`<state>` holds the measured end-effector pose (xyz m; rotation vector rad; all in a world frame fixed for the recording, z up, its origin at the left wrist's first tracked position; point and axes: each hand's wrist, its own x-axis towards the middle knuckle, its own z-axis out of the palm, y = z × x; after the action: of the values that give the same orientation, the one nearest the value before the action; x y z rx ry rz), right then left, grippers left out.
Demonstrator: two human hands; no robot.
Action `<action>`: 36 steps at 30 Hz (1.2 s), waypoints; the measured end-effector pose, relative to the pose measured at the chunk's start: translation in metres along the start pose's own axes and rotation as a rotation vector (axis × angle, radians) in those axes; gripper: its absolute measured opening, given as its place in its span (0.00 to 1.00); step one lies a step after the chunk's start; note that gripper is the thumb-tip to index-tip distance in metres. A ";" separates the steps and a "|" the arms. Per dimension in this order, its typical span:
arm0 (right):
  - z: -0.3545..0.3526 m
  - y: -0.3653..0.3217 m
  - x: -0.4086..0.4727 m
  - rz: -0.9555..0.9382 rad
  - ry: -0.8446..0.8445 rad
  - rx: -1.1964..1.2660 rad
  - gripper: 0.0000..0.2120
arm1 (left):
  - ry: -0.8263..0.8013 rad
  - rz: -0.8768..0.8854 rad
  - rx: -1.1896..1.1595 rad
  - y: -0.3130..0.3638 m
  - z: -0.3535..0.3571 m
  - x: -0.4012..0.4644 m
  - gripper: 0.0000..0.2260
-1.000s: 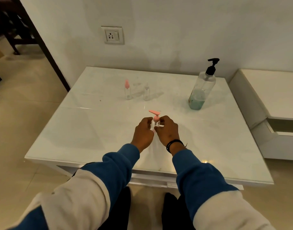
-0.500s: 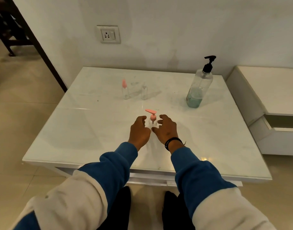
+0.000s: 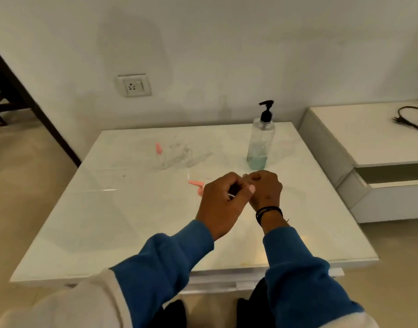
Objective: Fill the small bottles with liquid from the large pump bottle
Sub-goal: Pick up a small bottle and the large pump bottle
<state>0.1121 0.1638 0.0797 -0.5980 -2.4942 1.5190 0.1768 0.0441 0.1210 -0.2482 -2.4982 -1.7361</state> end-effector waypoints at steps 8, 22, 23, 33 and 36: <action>-0.022 0.016 0.071 0.082 0.243 0.337 0.19 | -0.009 -0.200 -0.095 -0.019 0.080 0.117 0.32; 0.029 0.053 0.143 -0.002 0.030 0.283 0.33 | 0.028 -0.286 -0.128 -0.105 0.123 0.179 0.34; 0.031 0.054 0.143 -0.006 0.026 0.279 0.33 | 0.027 -0.283 -0.121 -0.107 0.125 0.180 0.33; 0.036 0.063 0.149 -0.051 0.018 0.250 0.31 | 0.008 -0.238 -0.099 -0.116 0.135 0.186 0.29; 0.036 0.064 0.149 -0.066 0.017 0.246 0.29 | -0.014 -0.216 -0.072 -0.117 0.135 0.185 0.27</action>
<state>-0.0193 0.2222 -0.0034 -0.4809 -2.2422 1.7513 -0.0240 0.1461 -0.0038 0.0055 -2.5575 -1.9105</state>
